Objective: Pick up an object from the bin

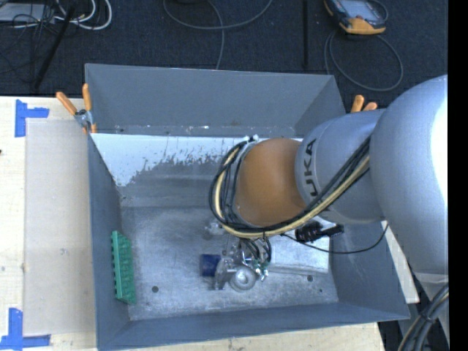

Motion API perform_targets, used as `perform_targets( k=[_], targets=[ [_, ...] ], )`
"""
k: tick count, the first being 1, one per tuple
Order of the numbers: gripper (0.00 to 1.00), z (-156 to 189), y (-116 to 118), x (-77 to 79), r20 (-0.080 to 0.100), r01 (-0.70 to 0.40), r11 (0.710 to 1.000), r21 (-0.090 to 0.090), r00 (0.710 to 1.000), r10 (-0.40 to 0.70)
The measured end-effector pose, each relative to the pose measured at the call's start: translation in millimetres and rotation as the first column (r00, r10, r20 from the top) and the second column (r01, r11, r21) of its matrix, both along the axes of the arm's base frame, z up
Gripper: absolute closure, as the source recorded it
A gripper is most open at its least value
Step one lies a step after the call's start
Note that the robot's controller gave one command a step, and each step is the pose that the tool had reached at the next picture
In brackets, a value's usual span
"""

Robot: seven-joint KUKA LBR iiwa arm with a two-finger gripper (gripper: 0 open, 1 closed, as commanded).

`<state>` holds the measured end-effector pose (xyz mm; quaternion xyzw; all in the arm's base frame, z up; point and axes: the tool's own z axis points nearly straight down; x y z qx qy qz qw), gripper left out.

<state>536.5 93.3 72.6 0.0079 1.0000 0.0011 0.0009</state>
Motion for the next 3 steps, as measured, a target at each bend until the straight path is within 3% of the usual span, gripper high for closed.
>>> perform_targets(
  k=[1,2,3],
  targets=[
    [0.0,0.1,4.0,-10.0,0.007,0.094,0.996,0.0,0.996,-0.094],
    [0.0,0.7,4.0,-8.8,0.002,0.097,0.995,0.0,0.995,-0.097],
    [1.0,1.8,4.7,-9.8,-0.005,0.098,0.995,0.0,0.995,-0.098]
  ],
)
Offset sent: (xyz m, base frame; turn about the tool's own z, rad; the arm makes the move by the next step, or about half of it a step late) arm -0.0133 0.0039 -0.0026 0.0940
